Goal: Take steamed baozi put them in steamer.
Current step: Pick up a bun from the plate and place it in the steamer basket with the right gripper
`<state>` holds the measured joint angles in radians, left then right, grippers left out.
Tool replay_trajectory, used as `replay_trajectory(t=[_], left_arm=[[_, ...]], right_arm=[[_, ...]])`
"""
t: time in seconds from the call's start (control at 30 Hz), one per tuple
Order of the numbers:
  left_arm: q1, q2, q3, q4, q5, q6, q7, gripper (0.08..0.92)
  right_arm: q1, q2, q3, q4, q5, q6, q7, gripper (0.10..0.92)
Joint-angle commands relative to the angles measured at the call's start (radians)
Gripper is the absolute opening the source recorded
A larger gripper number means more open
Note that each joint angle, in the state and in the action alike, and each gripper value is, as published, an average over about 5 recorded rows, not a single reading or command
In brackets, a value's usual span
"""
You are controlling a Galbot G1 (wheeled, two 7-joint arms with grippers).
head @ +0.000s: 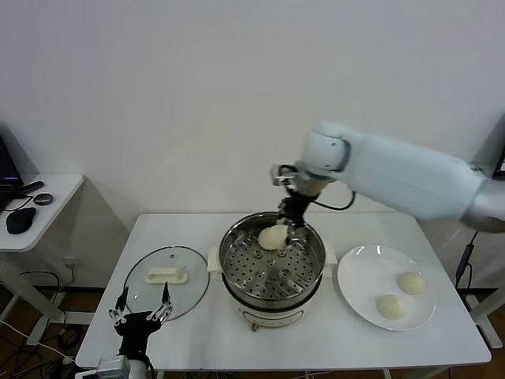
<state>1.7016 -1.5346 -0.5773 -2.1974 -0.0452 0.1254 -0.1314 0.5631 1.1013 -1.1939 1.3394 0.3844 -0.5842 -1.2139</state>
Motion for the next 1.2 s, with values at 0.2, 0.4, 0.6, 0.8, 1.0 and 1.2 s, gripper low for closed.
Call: replay_trajectory(t=[0.2, 0.4, 0.6, 0.8, 1.0, 1.2], left_arm=[[0.000, -0.001, 0.000, -0.012, -0.012, 0.000, -0.003, 0.823], [-0.004, 0.000, -0.007, -0.013, -0.026, 0.003, -0.003, 0.823], [-0.006, -0.001, -0.006, -0.009, -0.028, 0.003, -0.003, 0.823], [-0.012, -0.001, -0.009, 0.001, -0.030, 0.004, -0.004, 0.823], [-0.015, -0.003, -0.010, 0.009, -0.030, 0.008, 0.000, 0.823], [-0.018, 0.002, -0.009, 0.026, -0.035, 0.014, 0.010, 0.823]], right_arm=[[-0.050, 0.267, -0.076, -0.117, 0.014, -0.085, 0.083, 0.634], [-0.097, 0.287, -0.078, -0.128, -0.008, -0.102, 0.110, 0.630], [-0.116, 0.296, -0.078, -0.128, -0.018, -0.107, 0.129, 0.641], [-0.092, 0.257, -0.061, -0.095, -0.008, -0.102, 0.131, 0.755], [-0.006, 0.081, -0.019, 0.032, -0.016, -0.073, 0.095, 0.821], [0.100, -0.195, 0.073, 0.107, -0.068, 0.006, -0.020, 0.823]])
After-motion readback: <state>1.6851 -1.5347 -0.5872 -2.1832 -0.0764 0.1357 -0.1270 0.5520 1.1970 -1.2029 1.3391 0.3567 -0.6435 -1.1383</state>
